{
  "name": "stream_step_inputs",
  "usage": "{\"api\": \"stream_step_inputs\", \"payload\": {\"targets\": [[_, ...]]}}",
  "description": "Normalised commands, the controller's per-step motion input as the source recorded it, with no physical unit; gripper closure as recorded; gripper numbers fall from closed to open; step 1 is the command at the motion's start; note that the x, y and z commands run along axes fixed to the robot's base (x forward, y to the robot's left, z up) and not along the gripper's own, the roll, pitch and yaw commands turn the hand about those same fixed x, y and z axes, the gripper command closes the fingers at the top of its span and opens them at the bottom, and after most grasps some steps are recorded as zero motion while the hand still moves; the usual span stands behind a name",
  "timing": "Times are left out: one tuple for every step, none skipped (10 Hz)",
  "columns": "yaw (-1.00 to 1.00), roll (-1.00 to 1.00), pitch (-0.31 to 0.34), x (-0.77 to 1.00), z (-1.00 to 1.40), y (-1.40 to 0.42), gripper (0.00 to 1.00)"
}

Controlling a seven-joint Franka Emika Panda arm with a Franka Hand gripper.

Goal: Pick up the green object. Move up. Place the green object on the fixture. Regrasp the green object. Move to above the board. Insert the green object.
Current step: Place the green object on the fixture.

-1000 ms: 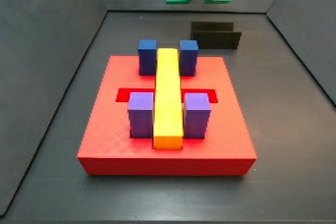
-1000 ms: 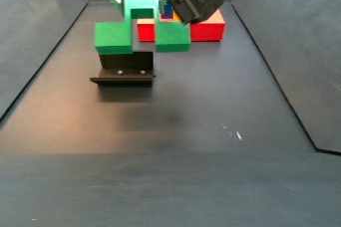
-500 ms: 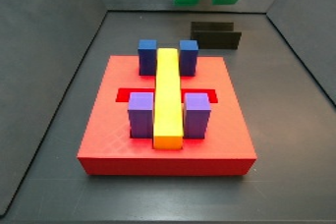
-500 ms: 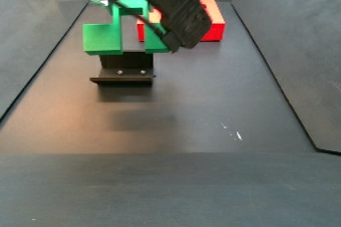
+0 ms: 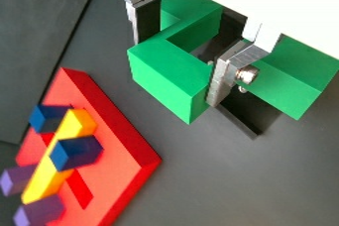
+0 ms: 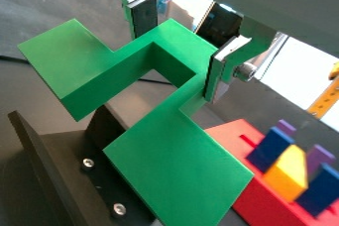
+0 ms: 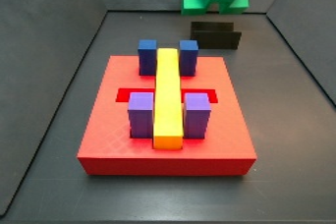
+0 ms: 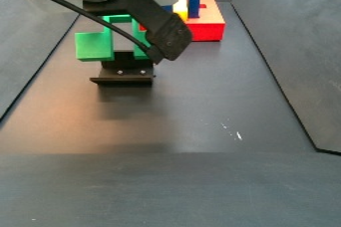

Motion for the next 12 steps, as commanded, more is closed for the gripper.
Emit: {"api": "stream_step_inputs", "payload": {"targets": [[0.00,0.00,0.000,0.61,-0.26,-0.11,1.00],[-0.02,0.00,0.000,0.57,-0.30,-0.09,1.00],[-0.05,0.04,0.000,0.53,-0.34,-0.07,1.00],[-0.06,0.14,0.000,0.47,-0.38,-0.06,1.00],[-0.06,0.15,0.003,0.45,-0.37,-0.07,1.00],[-0.02,0.13,0.046,0.40,-0.28,-0.06,1.00],[0.00,0.11,0.120,0.19,-0.14,-0.01,1.00],[0.00,0.09,0.077,0.06,-0.04,0.00,1.00],[-0.06,0.05,0.109,0.00,-0.02,0.00,1.00],[-0.20,-0.01,0.000,0.00,0.00,0.09,1.00],[-0.26,-0.18,0.000,-0.06,0.04,0.15,1.00],[-0.37,-0.21,0.000,0.00,0.08,0.17,1.00]]}}
